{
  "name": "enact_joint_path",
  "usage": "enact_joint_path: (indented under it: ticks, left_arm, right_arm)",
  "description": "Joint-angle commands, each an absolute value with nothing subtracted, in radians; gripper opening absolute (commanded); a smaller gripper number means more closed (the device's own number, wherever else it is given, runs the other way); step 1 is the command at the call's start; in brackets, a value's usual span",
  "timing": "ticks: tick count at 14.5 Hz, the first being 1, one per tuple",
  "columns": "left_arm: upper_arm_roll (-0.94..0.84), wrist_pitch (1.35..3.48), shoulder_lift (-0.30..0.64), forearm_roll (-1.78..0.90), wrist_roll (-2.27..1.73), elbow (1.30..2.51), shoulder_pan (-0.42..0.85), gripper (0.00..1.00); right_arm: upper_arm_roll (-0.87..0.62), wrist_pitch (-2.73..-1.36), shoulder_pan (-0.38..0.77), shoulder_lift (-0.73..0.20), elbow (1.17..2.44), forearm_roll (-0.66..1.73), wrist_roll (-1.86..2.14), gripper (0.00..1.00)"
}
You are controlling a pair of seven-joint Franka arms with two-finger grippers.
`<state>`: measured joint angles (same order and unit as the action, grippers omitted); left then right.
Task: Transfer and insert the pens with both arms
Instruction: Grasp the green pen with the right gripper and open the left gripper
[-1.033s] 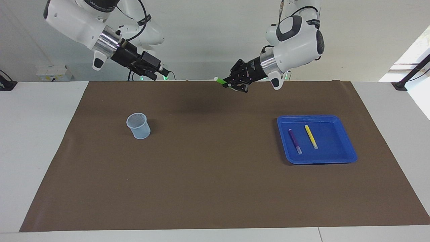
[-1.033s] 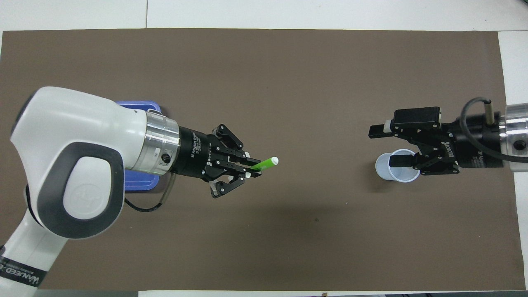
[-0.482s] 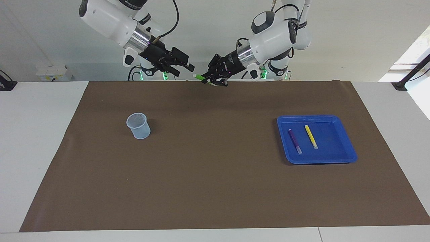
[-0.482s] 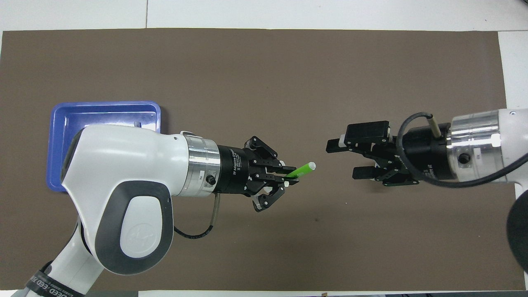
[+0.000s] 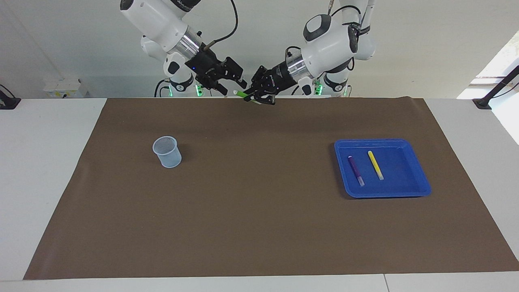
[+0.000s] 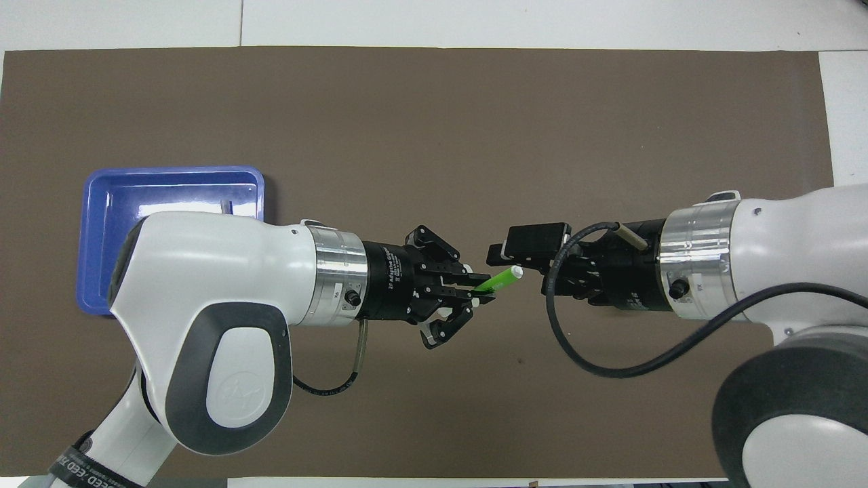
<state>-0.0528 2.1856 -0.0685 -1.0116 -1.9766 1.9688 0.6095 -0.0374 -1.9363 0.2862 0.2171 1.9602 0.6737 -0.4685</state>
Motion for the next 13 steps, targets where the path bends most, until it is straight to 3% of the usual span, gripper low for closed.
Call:
enact_joint_path:
  ticks: [1,9,11,13]
  left_arm:
    - [-0.043,2.209,-0.101,-1.032,-1.982,2.005,0.626,0.00]
    - [-0.043,2.218,-0.101,-1.032,-1.980,2.005,0.627,0.00]
    - [-0.043,2.218,-0.101,-1.032,-1.982,2.005,0.627,0.00]
    - [-0.043,2.220,-0.101,-1.032,-1.980,2.005,0.627,0.00]
  right_arm:
    - [-0.037,-1.959,0.290,0.242,1.990,0.653,-0.446,0.77]
    - [-0.040,-1.960,0.311,0.242,1.991,0.643,-0.446,0.51]
    - [-0.040,-1.962,0.311,0.242,1.991,0.643,-0.446,0.35]
    - [-0.040,-1.960,0.311,0.242,1.991,0.643,-0.448,0.09]
